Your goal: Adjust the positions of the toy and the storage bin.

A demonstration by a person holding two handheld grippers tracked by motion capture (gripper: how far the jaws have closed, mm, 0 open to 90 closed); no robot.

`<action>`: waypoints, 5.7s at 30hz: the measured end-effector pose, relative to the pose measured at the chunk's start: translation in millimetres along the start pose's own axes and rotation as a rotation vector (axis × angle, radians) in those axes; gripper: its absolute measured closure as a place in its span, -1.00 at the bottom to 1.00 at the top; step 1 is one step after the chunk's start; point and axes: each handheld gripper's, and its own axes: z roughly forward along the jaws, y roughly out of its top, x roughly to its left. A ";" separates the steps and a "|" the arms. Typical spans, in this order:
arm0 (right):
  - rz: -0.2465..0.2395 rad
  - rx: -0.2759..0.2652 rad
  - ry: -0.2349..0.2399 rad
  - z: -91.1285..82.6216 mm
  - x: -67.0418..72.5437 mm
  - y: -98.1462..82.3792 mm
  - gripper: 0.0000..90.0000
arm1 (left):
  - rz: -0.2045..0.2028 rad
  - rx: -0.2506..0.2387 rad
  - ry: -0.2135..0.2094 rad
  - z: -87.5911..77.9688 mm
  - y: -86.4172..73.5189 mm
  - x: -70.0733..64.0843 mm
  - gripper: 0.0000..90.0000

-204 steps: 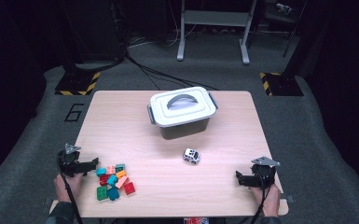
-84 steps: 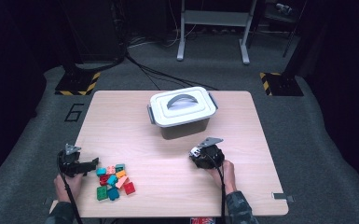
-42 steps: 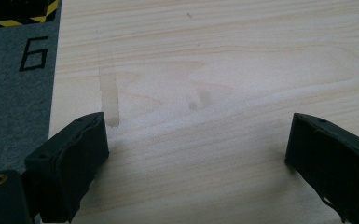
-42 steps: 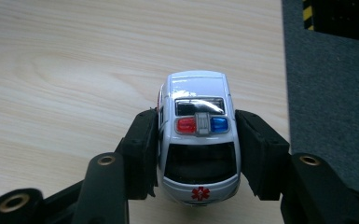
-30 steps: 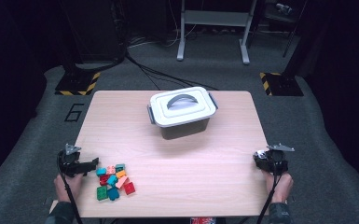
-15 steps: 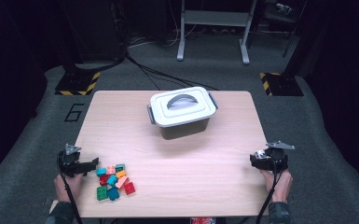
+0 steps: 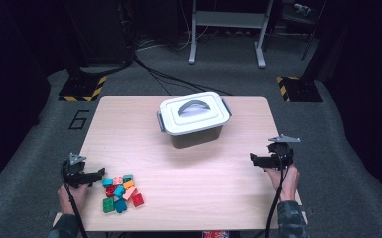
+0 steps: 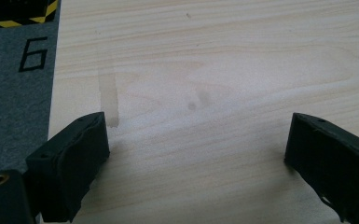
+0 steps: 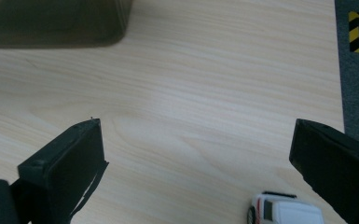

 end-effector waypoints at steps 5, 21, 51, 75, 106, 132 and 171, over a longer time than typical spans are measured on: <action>-0.007 -0.007 0.019 4.1 6.6 16.4 -1.00 | 0.000 0.000 0.000 0.0 0.0 0.0 -0.87; -0.052 -0.023 0.083 18.8 27.1 65.6 -1.00 | 0.000 0.000 0.000 0.0 0.0 0.0 -0.87; -0.092 -0.026 0.094 67.2 69.4 151.6 0.42 | 0.000 -0.001 -0.001 0.0 0.0 0.1 -0.86; -0.045 0.030 0.077 65.9 76.0 148.0 0.69 | 0.001 -0.002 -0.002 0.0 0.0 -0.1 -0.86; 0.017 0.011 0.019 90.7 47.0 152.4 0.75 | -0.006 -0.005 -0.006 0.2 0.0 -0.8 -0.85; 0.073 0.064 0.060 69.9 51.1 133.7 0.82 | -0.003 -0.010 -0.004 0.4 0.0 -0.9 -0.85; 0.015 0.026 0.012 84.4 54.5 151.3 0.91 | 0.004 -0.004 -0.004 0.0 0.1 -0.5 -0.85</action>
